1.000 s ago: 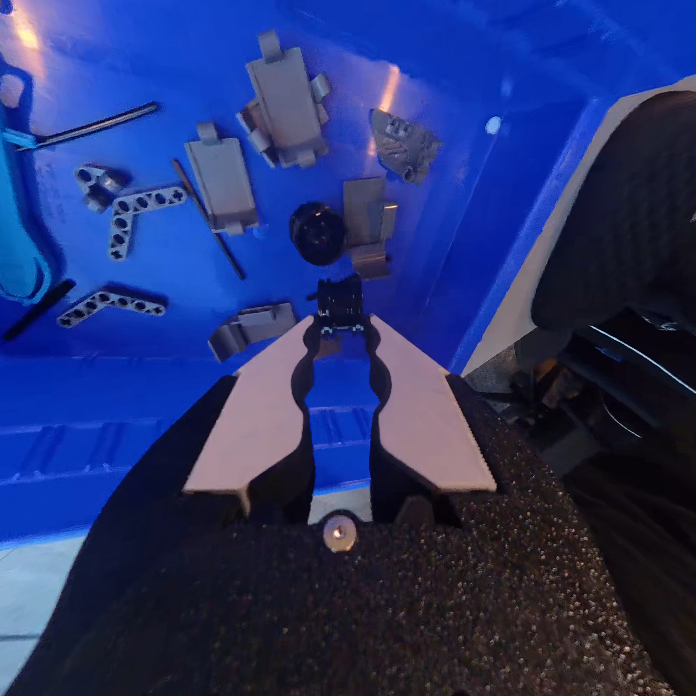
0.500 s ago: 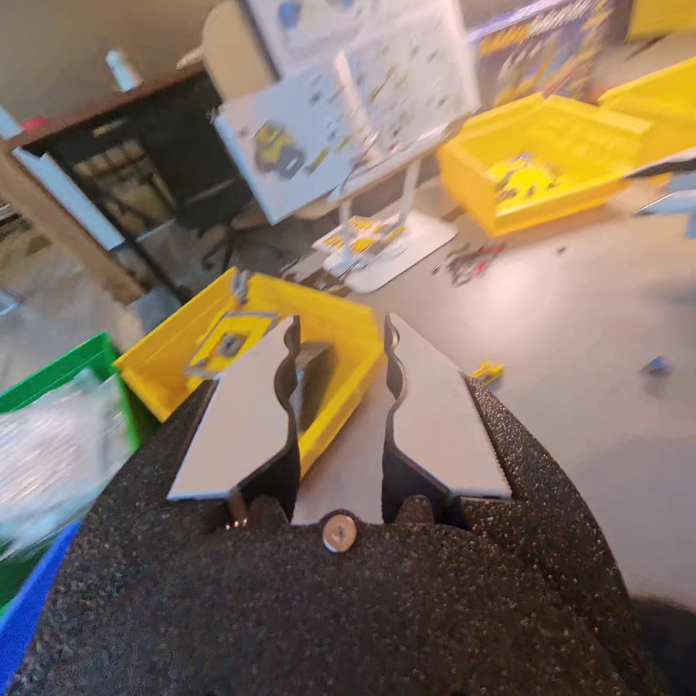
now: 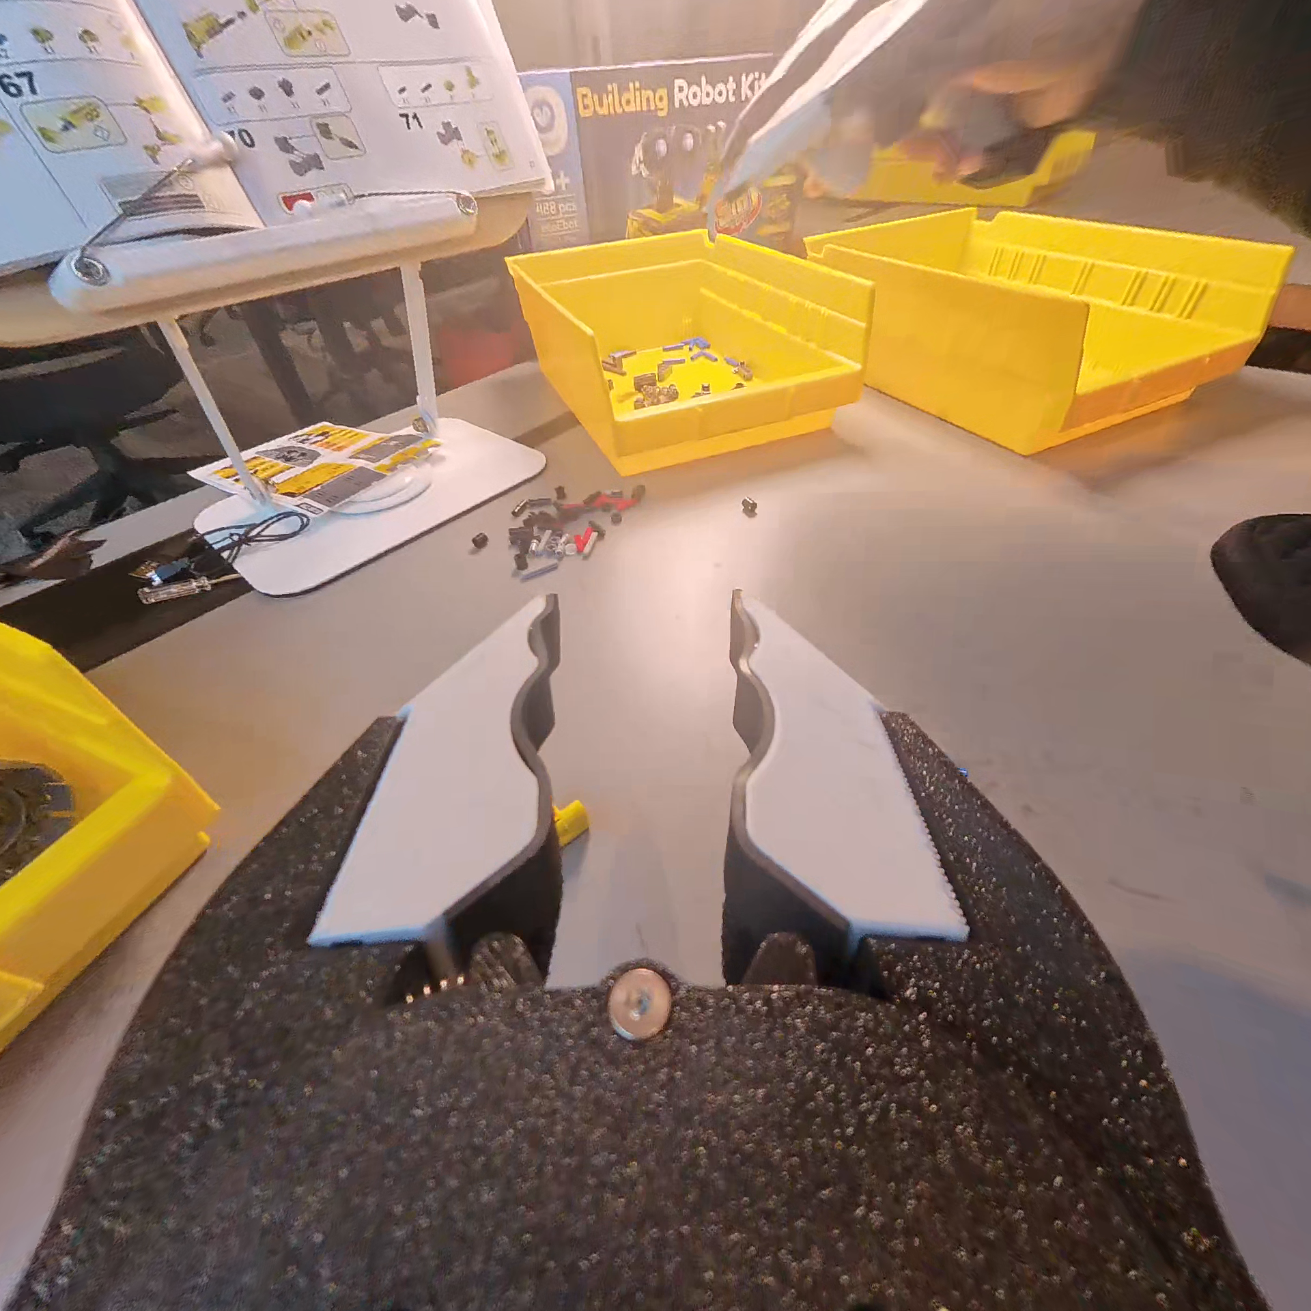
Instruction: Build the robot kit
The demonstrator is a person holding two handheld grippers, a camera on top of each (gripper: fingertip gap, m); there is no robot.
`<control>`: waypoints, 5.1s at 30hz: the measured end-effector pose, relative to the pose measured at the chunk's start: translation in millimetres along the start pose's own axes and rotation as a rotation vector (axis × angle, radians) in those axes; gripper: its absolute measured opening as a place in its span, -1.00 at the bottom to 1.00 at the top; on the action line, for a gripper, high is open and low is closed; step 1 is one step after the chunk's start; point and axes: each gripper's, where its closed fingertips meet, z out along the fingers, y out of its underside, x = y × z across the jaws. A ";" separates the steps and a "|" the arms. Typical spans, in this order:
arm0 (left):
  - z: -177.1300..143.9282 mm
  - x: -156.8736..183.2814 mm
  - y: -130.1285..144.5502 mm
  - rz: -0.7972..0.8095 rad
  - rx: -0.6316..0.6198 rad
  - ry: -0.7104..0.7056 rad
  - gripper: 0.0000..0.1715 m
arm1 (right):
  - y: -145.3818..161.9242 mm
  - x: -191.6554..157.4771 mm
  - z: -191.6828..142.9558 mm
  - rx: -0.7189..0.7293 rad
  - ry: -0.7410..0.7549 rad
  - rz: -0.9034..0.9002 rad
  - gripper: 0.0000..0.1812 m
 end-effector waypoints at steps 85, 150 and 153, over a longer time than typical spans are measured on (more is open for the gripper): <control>57.8 60.4 88.0 0.138 -0.491 0.292 -0.93 | 108.7 -294.7 -1.3 -0.164 -0.736 -0.365 -0.85; -11.8 104.8 106.1 0.326 -0.514 0.642 -0.92 | 94.7 -331.1 -5.4 -0.025 -0.809 -0.344 -0.79; -12.8 100.8 104.7 0.316 -0.508 0.637 -0.83 | 90.0 -325.2 -5.6 0.005 -0.800 -0.318 -0.79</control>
